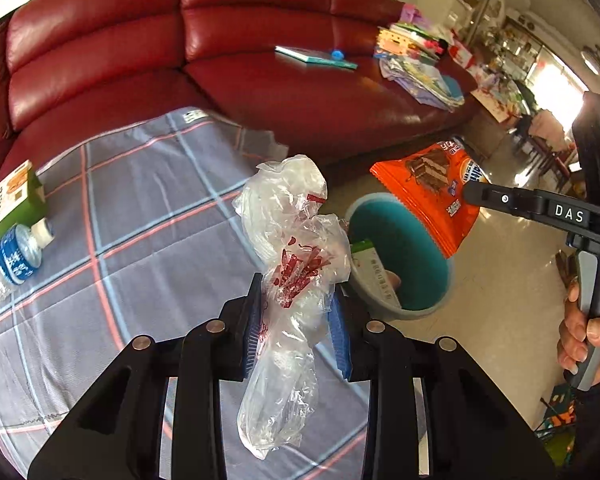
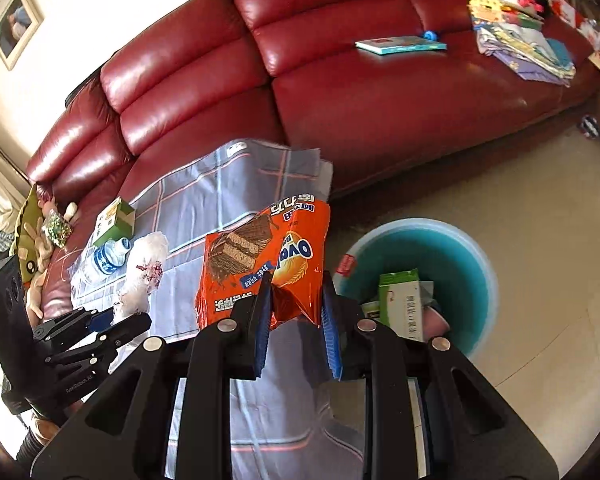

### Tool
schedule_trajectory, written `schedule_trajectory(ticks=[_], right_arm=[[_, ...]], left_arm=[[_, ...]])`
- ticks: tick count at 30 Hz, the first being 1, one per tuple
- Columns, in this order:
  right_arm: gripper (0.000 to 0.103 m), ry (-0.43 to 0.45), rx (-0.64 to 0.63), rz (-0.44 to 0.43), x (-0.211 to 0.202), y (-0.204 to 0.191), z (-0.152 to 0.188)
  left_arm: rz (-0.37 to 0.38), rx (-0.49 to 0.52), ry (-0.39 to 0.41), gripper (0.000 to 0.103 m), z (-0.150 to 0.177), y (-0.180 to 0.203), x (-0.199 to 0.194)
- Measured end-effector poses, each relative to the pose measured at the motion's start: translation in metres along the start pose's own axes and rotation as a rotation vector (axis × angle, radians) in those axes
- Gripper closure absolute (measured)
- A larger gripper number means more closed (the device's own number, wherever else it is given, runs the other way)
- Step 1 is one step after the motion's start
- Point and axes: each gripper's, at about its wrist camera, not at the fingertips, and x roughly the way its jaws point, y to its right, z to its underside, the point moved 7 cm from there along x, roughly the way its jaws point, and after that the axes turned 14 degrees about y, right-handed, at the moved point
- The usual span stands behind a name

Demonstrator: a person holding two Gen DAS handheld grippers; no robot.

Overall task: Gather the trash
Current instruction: 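Carry the plastic bag and orange wrapper over the teal bucket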

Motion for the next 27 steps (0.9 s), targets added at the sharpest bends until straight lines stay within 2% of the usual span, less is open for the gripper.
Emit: schedule_trajectory(ticks=[7,12,20,27], right_arm=[[0.081,0.042,0.086,0.08,-0.04,0.076,0.003],[0.081,0.057,0.142,0.118,-0.055,0.119,0.005],[0.081,0.047,0.182,0.135,-0.049,0.148,0.01],[0.081,0.029,0.203,0.154,-0.036,0.16,0.011]], left_arm=[[0.097,0.069,-0.051,0.072,-0.005,0.076,0.039],[0.134,0.123,-0.093,0.072,-0.002,0.117,0.069],[0.17,0.161,-0.166,0.072,0.009,0.153,0.117],[0.196,0.153,-0.215,0.07,0.017,0.167,0.156]])
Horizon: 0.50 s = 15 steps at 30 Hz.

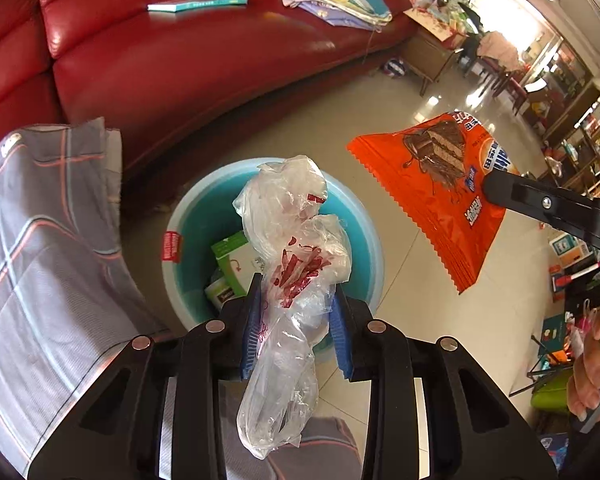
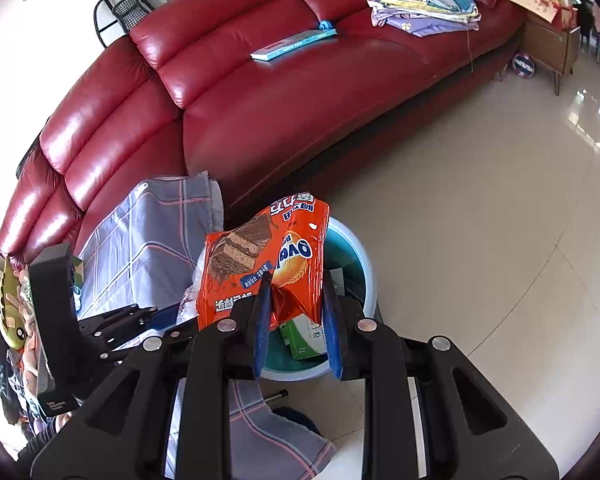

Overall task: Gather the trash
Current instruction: 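Carry the plastic bag and orange wrapper over the teal bucket, then open the left gripper to drop the bag while the right drops the wrapper into the bucket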

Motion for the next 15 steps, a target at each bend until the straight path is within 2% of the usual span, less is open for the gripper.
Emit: schedule_trajectory(ticks=[3,6,8,10,12,15], right_arm=[[0.081,-0.007,0.002,0.01,0.005,0.002,0.001],[0.081,-0.013,0.007,0.018,0.009,0.004,0.0],[0.081,-0.017,0.006,0.021,0.012,0.004,0.0],[0.081,-0.021,0.003,0.022,0.016,0.002,0.0],[0.081,-0.027,-0.005,0.024,0.019,0.0,0.0],[0.081,-0.04,-0.013,0.022,0.025,-0.003,0.002]], left_arm=[[0.005,0.0,-0.009,0.068,-0.001,0.001,0.013],[-0.005,0.004,0.001,0.044,-0.002,0.001,0.018],[-0.012,0.002,0.007,0.031,-0.002,0.0,0.019],[-0.026,0.001,0.018,0.012,-0.002,-0.004,0.018],[-0.047,0.003,0.033,0.009,-0.002,-0.007,0.013],[-0.04,-0.009,0.028,0.006,0.001,-0.013,0.006]])
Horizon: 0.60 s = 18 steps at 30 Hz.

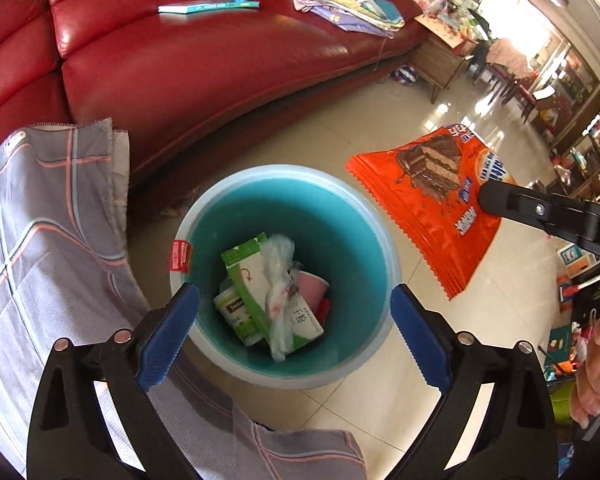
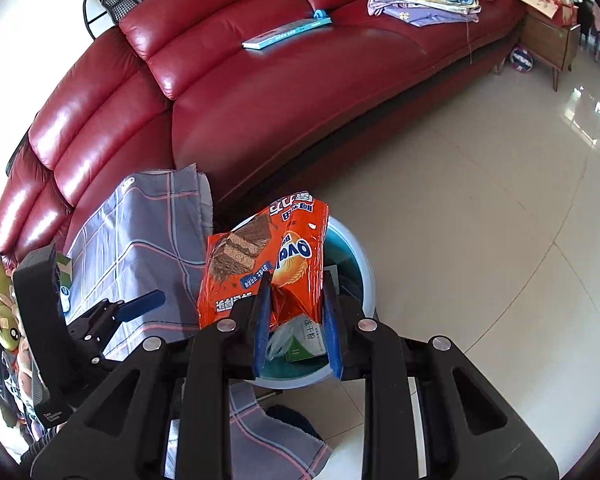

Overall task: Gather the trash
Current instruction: 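Open the left gripper to drop the bag while the right drops the wrapper into the bucket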

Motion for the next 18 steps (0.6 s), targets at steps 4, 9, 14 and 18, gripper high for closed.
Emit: schedule_trajectory(ticks=[4,9,14,18], right_arm=[[0.08,-0.016,-0.011,-0.003,0.011,-0.005,0.003],[0.08,-0.043,-0.028,-0.001,0.025,-0.014,0.008],[0.074,-0.07,-0.043,0.001,0.038,-0.023,0.013],[0.05,-0.099,-0.056,-0.001,0.046,-0.032,0.019]], left_arm=[[-0.009,0.006,0.013,0.004,0.005,-0.009,-0.014],[-0.039,0.004,0.037,0.004,0.01,-0.021,-0.032],[-0.055,0.002,0.036,0.004,0.013,-0.033,-0.043],[-0.058,-0.016,0.04,0.004,0.014,-0.041,-0.049]])
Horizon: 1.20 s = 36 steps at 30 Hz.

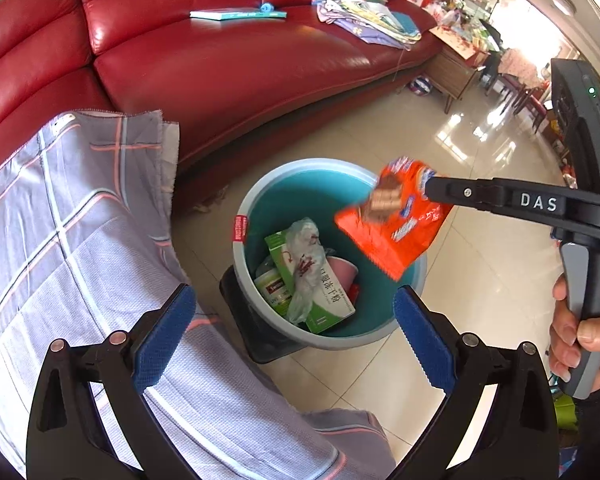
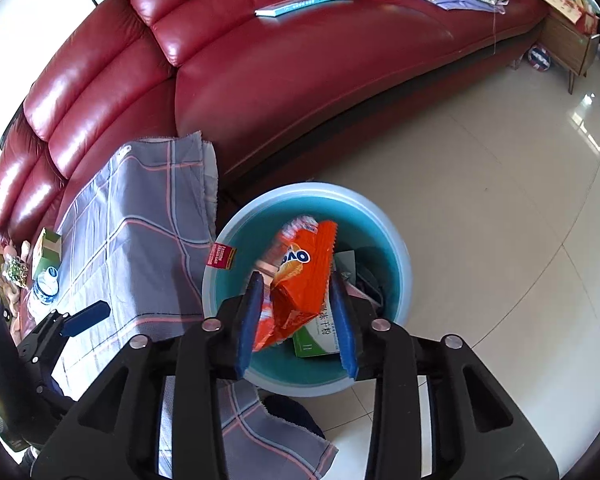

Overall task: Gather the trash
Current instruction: 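Open the left gripper to drop the bag while the right drops the wrapper into the bucket, then move both grippers back to the table toward the water bottle and bread box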

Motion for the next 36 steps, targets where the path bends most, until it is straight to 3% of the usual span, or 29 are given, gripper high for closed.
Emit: schedule_trajectory(ticks=[2,6,10,21,36], right_arm=[[0.03,-0.001,0.0,-0.006,0.002,-0.004,0.001],[0.013,-0.04,0.011,-0.002,0.006,-0.008,0.007],[0.012,-0.076,0.002,0.037,0.006,-0.011,0.013],[0.012,-0.083,-0.079,0.035,-0.007,-0.056,0.023],[0.011,-0.12,-0.236,-0.021,-0.009,-0.185,0.051]], left_arm=[[0.0,-0.005,0.001,0.004,0.001,-0.004,-0.002],[-0.004,-0.016,0.001,0.004,0.003,-0.012,-0.006],[-0.014,-0.027,0.003,0.004,0.008,-0.022,-0.013],[-0.048,-0.089,0.031,0.004,0.018,-0.062,-0.045],[-0.149,-0.203,0.113,0.004,0.052,-0.161,-0.13]])
